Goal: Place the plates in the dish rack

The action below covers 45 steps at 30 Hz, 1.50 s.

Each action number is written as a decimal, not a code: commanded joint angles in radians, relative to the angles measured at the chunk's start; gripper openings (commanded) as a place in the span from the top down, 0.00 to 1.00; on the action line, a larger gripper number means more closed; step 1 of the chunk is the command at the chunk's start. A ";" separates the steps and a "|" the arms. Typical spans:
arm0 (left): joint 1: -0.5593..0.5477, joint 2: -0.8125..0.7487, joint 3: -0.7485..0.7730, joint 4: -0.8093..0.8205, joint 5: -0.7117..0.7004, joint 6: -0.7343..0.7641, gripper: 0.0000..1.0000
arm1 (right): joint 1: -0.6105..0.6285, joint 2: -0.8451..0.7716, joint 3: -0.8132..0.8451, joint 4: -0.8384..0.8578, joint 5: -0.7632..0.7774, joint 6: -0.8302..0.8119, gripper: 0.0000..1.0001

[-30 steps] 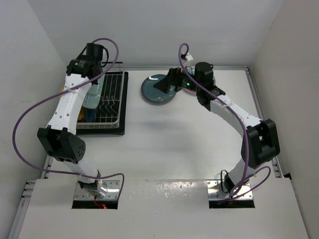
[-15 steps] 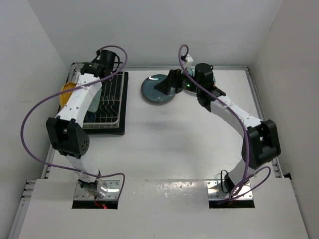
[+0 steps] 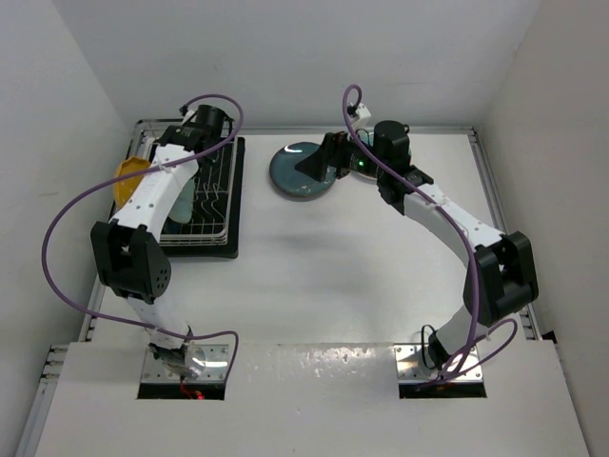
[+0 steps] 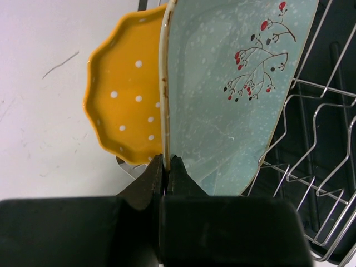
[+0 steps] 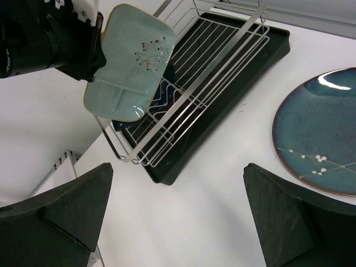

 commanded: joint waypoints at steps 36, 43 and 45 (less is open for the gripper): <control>0.024 0.166 0.109 -0.014 0.010 0.043 0.96 | -0.039 0.004 0.050 -0.210 0.119 -0.041 0.00; 0.033 0.175 0.109 -0.014 0.020 0.043 0.89 | -0.055 0.130 0.147 -0.362 0.266 -0.022 0.00; 0.033 0.175 0.134 -0.014 0.029 0.052 0.81 | -0.065 0.185 0.153 -0.368 0.277 0.007 0.00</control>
